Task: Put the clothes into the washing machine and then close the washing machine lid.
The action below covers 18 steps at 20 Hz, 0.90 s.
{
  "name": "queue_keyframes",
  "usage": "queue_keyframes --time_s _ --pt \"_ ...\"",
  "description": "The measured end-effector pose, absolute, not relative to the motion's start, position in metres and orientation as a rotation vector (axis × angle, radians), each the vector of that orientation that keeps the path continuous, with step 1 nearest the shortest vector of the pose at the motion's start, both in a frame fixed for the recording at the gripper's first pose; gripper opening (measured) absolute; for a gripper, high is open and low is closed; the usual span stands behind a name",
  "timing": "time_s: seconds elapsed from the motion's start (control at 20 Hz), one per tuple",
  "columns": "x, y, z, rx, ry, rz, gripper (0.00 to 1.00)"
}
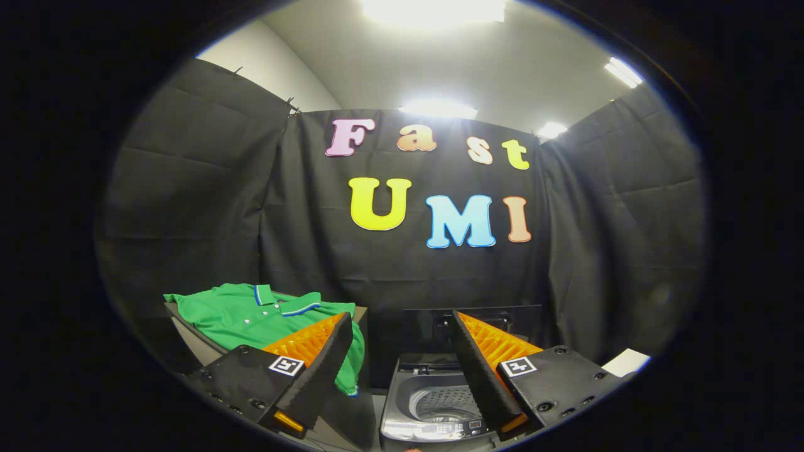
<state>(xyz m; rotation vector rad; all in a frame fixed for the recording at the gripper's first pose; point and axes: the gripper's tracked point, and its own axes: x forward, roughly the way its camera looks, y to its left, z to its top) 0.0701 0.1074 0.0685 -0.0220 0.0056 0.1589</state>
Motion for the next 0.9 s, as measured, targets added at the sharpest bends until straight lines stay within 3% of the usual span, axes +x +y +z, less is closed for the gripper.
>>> queue_keyframes --time_s 0.9 --pt "0.112 0.261 0.08 -0.027 0.085 0.348 0.98"
